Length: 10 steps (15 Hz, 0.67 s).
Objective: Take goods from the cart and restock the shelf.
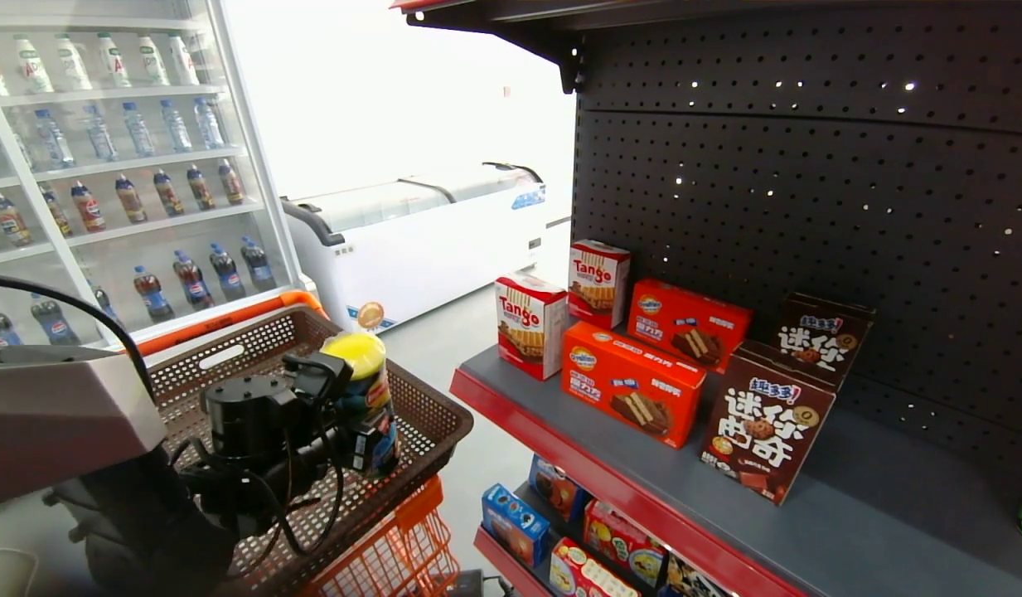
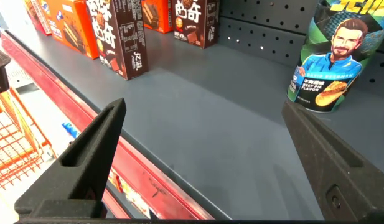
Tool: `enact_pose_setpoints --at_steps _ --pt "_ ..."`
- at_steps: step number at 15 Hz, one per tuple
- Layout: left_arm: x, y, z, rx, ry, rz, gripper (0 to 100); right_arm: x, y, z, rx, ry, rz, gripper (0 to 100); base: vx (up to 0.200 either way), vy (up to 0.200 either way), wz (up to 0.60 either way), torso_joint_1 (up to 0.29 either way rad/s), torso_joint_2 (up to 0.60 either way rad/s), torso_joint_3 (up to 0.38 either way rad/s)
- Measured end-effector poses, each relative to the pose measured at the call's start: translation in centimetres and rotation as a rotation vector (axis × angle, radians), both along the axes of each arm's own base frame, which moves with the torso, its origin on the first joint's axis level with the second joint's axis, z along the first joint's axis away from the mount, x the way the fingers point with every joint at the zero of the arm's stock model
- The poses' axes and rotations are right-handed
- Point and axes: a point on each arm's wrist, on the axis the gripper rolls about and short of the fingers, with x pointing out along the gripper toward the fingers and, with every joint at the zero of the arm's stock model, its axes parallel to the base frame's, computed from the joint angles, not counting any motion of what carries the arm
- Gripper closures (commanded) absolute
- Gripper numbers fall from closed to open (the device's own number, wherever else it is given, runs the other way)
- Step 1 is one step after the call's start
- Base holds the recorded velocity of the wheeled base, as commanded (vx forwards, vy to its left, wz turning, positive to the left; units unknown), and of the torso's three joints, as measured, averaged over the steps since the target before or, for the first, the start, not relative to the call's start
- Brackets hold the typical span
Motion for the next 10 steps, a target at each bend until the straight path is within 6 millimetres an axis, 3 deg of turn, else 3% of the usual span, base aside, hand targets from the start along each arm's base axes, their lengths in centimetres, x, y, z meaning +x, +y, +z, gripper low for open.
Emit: enact_pose_setpoints --at_steps 5,10 --pt "0.6 -0.4 4.3 -0.009 -0.006 -0.03 100 0.0 0.0 0.0 0.0 0.0 -0.001 0 0.0 0.0 0.0 0.0 0.0 0.0" --pt "-0.1 -0.6 10.7 -0.047 -0.022 -0.135 100 0.0 0.0 0.0 0.0 0.0 -0.001 0 0.0 0.0 0.0 0.0 0.0 0.0"
